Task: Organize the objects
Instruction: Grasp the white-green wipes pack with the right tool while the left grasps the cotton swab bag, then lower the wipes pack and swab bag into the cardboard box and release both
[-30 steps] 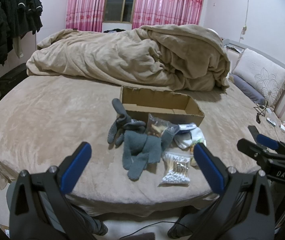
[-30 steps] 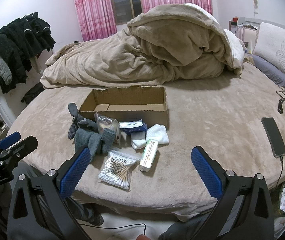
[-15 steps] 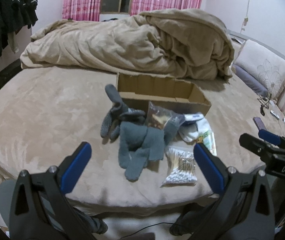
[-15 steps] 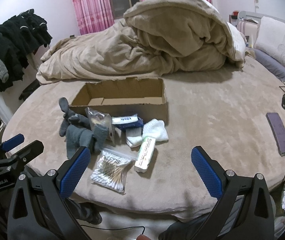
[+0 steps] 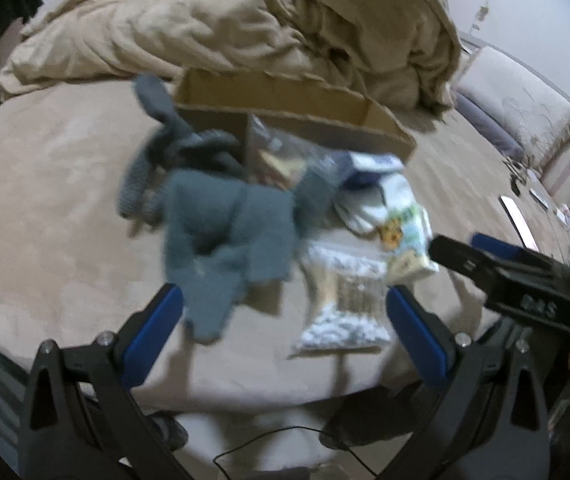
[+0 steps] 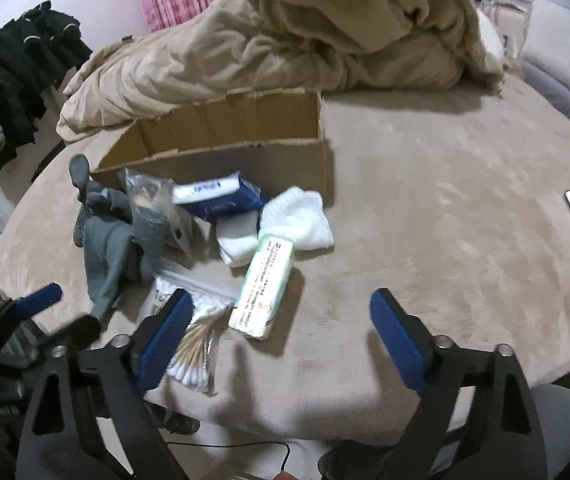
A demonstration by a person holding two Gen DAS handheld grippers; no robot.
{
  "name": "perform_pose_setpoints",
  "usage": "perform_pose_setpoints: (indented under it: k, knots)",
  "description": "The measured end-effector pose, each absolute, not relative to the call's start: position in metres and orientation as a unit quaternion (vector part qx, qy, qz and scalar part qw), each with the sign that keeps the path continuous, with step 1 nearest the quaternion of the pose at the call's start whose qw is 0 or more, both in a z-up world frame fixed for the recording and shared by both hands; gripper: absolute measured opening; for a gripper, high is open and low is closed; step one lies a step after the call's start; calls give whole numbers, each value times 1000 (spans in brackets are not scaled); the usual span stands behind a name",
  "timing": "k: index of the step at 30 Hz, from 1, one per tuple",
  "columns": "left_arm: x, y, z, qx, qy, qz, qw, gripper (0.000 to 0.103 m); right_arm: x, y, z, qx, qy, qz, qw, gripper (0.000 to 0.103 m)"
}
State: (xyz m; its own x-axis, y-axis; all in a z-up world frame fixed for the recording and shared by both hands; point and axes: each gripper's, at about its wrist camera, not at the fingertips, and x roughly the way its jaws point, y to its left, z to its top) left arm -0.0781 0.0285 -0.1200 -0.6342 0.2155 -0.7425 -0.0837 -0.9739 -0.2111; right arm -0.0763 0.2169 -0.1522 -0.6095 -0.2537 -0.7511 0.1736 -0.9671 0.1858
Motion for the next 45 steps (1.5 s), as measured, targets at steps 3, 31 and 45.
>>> perform_pose_setpoints:
  k: [3,31,45]
  knots:
    - [-81,44,-132,-431,-71,894,101,101,-86,218,-160,432,-49,-891,132,79]
    - [-91,107,-155,-445,-10,888,114,50,-90,235,-183,401,-81,-892,194,26]
    - [-69,90,-100,-394,-30,914,96,49,-69,235,-138,350,-84,-907,220,26]
